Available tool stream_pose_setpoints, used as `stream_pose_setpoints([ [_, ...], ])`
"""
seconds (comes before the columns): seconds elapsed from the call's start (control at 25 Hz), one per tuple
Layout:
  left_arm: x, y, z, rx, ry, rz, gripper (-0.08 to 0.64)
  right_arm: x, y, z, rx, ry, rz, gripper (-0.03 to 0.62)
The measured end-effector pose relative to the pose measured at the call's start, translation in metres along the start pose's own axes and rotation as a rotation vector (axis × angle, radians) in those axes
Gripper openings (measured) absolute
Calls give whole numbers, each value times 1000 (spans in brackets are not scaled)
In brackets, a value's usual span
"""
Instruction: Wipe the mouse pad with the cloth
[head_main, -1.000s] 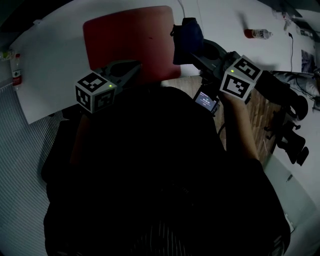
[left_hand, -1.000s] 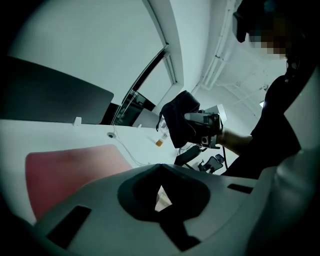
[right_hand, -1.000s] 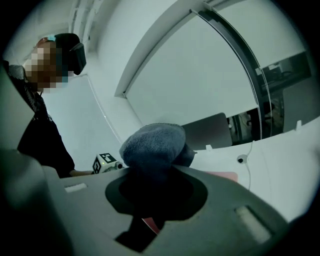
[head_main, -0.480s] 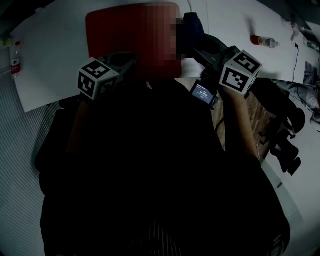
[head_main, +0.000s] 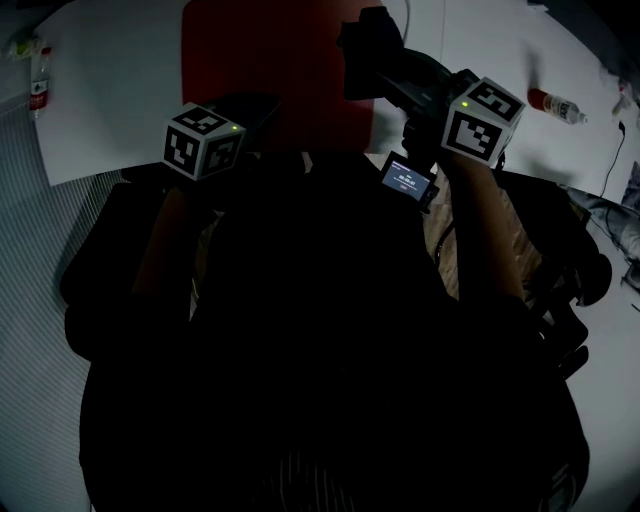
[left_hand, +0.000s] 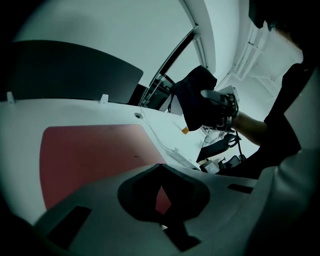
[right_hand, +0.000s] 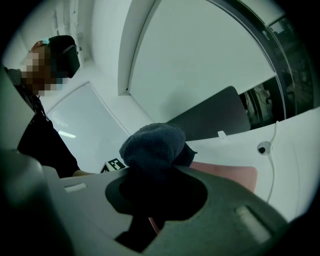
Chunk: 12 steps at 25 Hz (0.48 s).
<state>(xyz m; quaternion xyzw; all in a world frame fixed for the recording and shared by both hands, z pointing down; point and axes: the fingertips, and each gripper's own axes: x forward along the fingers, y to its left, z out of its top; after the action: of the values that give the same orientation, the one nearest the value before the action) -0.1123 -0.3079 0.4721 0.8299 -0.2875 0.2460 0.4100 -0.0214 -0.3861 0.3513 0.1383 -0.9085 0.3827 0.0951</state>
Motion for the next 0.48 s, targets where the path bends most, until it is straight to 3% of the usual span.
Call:
stream_pose_setpoints([
  [0.24, 29, -7, -27, 56, 198, -25, 8, 2, -23, -15, 9, 49, 7, 71],
  [0.48, 48, 13, -46, -52, 235, -12, 8, 10, -45, -32, 15, 102, -4, 71],
])
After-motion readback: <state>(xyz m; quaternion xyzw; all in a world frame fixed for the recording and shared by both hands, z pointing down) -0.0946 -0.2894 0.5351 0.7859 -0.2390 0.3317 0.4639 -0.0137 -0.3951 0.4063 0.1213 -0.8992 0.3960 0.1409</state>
